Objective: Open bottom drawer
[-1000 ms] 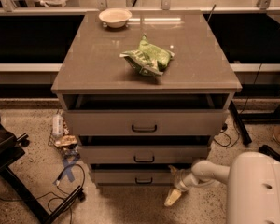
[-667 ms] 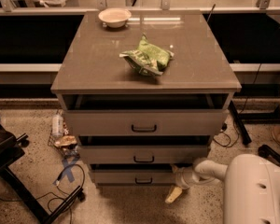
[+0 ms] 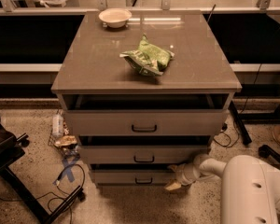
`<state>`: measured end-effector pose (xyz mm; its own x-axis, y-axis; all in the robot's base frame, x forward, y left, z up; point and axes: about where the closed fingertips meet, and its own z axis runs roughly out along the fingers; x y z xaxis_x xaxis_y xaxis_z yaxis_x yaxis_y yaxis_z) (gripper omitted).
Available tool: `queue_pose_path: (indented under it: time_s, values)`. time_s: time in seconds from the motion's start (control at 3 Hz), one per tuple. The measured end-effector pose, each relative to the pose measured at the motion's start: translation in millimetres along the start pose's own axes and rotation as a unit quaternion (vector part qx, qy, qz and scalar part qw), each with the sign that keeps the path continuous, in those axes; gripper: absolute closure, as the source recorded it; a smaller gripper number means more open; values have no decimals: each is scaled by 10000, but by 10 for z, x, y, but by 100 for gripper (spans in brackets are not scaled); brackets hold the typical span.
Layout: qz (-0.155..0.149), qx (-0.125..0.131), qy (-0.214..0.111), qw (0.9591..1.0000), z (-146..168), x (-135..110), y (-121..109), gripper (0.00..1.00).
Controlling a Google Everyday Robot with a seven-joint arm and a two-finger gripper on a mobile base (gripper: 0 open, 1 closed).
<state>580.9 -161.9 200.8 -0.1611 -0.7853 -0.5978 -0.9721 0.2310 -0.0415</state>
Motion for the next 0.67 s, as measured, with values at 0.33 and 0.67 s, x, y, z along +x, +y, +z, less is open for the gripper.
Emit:
queue_pose_path:
  time_s: [0.33,0.67]
  values:
    - [1,-22,-8,10000,26,-7,18,70]
    - [2,-40,-14,10000,46,-13,34,92]
